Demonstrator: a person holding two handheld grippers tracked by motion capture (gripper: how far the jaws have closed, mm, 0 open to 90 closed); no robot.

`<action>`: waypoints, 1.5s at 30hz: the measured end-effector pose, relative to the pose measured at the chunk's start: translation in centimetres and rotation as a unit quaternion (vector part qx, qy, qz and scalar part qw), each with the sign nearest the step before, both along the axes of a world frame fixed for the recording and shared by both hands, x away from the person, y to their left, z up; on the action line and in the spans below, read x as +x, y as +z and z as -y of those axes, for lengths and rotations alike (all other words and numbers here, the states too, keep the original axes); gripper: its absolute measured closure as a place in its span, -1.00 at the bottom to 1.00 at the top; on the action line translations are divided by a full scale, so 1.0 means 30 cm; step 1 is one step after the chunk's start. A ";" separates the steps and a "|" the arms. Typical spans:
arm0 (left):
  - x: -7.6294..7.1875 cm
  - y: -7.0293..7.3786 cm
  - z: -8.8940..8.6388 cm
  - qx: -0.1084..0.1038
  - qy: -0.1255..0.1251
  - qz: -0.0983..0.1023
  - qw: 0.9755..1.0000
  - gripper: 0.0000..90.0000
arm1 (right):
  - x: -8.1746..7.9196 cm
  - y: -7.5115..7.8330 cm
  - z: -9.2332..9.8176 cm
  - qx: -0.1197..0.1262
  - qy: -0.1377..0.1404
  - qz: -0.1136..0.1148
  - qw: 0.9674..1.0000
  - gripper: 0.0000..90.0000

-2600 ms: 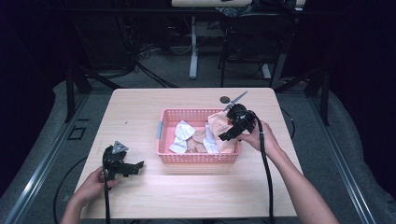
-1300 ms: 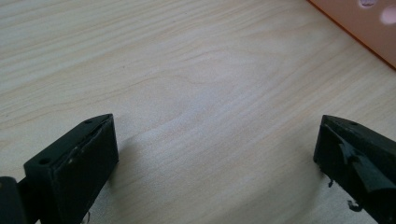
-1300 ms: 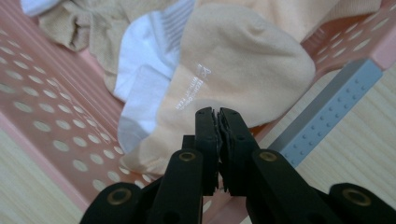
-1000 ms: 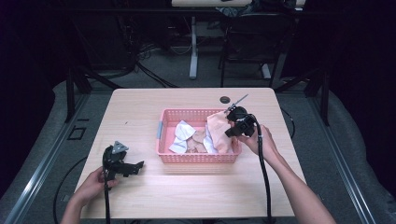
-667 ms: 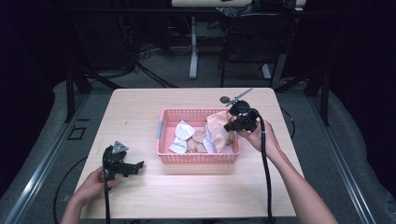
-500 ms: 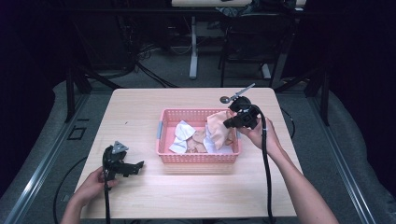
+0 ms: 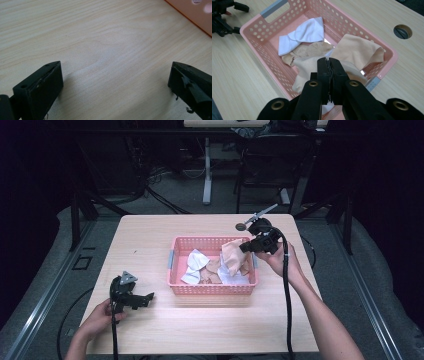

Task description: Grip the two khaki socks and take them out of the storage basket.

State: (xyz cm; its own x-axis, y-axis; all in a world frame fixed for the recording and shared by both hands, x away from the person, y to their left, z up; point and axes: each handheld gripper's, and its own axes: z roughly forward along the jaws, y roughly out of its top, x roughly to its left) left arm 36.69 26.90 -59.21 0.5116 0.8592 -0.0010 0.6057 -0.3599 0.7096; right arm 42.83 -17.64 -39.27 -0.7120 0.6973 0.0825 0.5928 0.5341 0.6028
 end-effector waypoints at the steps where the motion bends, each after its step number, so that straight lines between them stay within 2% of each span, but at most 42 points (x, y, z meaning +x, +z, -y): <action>1: 0.000 0.000 0.000 0.000 0.000 0.000 1.000 -1.00 | 0.000 0.000 0.000 0.000 0.000 0.000 1.000 0.95; 4: 0.000 0.000 0.000 0.000 0.000 0.000 1.000 -1.00 | -0.003 0.019 0.007 0.001 0.000 0.009 1.000 0.95; 20: 0.000 0.000 0.000 0.000 0.000 0.000 1.000 -1.00 | -0.022 0.096 0.029 0.008 -0.002 0.027 1.000 0.95; 22: 0.000 0.000 0.000 0.000 0.000 0.000 1.000 -1.00 | -0.032 0.104 0.036 0.016 -0.004 0.031 0.999 0.95; 36: 0.000 0.000 0.000 0.000 0.000 0.000 1.000 -1.00 | -0.100 0.166 0.176 0.050 -0.028 0.058 0.997 0.95; 45: 0.000 0.000 0.000 0.000 0.000 0.000 1.000 -1.00 | -0.132 0.175 0.272 0.048 -0.050 0.063 0.996 0.95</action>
